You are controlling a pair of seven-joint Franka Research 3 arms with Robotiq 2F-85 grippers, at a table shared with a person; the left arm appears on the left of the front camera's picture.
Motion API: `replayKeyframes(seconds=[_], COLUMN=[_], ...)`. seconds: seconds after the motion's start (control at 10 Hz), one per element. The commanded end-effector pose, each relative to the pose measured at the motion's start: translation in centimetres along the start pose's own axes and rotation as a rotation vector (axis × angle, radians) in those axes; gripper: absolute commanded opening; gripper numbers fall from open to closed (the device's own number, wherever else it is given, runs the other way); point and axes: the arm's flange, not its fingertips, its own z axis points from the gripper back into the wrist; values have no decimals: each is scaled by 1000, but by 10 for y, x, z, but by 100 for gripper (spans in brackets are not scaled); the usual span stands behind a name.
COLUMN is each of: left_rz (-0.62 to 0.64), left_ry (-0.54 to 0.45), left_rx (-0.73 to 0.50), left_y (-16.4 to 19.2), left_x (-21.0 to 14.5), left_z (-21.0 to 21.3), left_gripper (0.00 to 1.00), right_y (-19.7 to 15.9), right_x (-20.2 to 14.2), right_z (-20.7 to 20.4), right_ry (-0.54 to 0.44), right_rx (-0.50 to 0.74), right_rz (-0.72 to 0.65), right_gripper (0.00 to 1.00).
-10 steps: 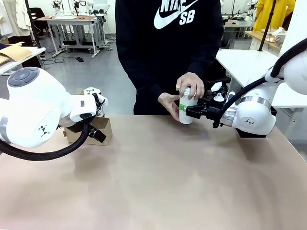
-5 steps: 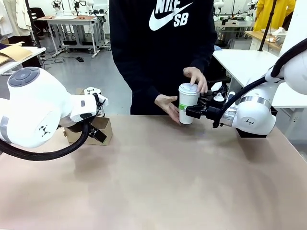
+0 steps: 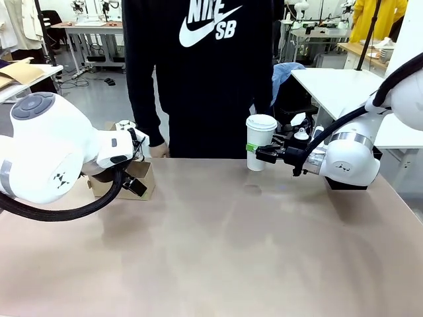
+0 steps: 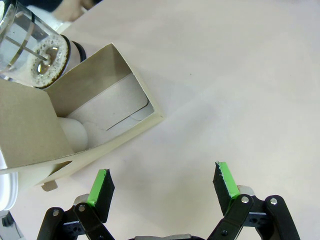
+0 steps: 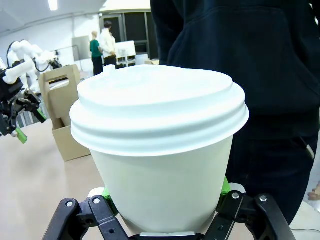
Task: Pour a drink into a cup and package it in a carrier.
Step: When a person places the Paper Cup Lid on the 600 ml Paper Cup , lift the 600 ml Paper Cup.
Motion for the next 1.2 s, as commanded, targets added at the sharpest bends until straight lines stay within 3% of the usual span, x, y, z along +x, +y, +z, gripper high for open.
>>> replayKeyframes(seconds=[0.0,0.7,1.1], left_rz=[1,1,1], left_ry=[-1,-1,-1], left_rx=[-2,-2,-2], left_y=[0,0,0], left_x=[0,0,0], left_z=[0,0,0], left_gripper=[100,100,100], right_y=[1,0,17], right_x=[5,0,84], right_z=[-3,0,13], right_ry=[-12,0,5], right_rx=[-8,0,58], right_rz=[-2,0,36], right_gripper=[81,81,81])
